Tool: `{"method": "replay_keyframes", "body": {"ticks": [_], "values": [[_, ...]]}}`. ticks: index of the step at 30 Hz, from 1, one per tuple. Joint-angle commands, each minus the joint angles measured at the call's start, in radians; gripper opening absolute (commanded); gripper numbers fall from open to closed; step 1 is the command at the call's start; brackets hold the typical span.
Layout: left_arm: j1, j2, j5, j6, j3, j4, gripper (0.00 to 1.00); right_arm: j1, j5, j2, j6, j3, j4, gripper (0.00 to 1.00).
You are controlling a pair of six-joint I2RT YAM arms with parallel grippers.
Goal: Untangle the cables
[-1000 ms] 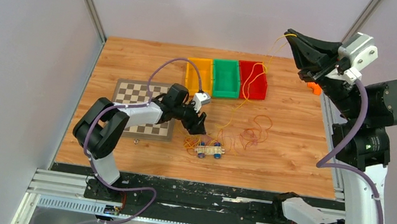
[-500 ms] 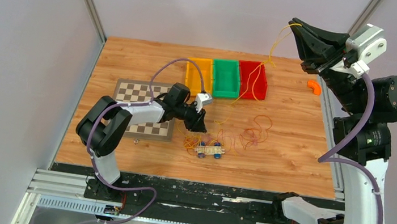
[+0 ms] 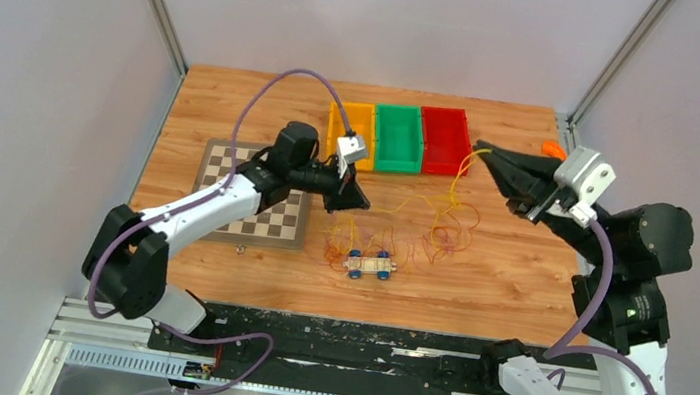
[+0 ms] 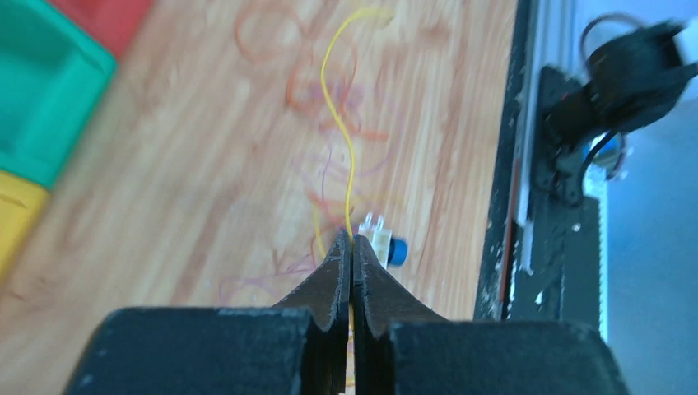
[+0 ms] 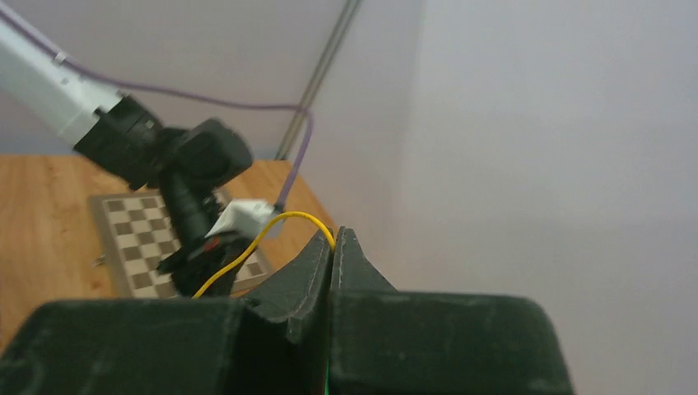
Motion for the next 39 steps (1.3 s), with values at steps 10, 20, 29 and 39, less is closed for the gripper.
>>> {"method": "replay_keyframes", "body": {"ticks": [10, 20, 29, 39], "values": [[-0.013, -0.140, 0.097, -0.252, 0.237, 0.002, 0.00, 0.076, -0.336, 0.091, 0.048, -0.148, -0.072, 0.00], [-0.019, -0.216, 0.161, -0.453, 0.221, 0.149, 0.00, 0.187, -0.203, 0.087, -0.111, -0.263, 0.008, 0.00], [-0.023, -0.219, 0.201, -0.617, 0.235, 0.265, 0.00, 0.243, -0.116, 0.073, -0.182, -0.310, 0.089, 0.09], [-0.045, -0.210, 0.200, -0.663, 0.248, 0.302, 0.00, 0.291, -0.083, 0.077, -0.217, -0.332, 0.099, 0.14]]}}
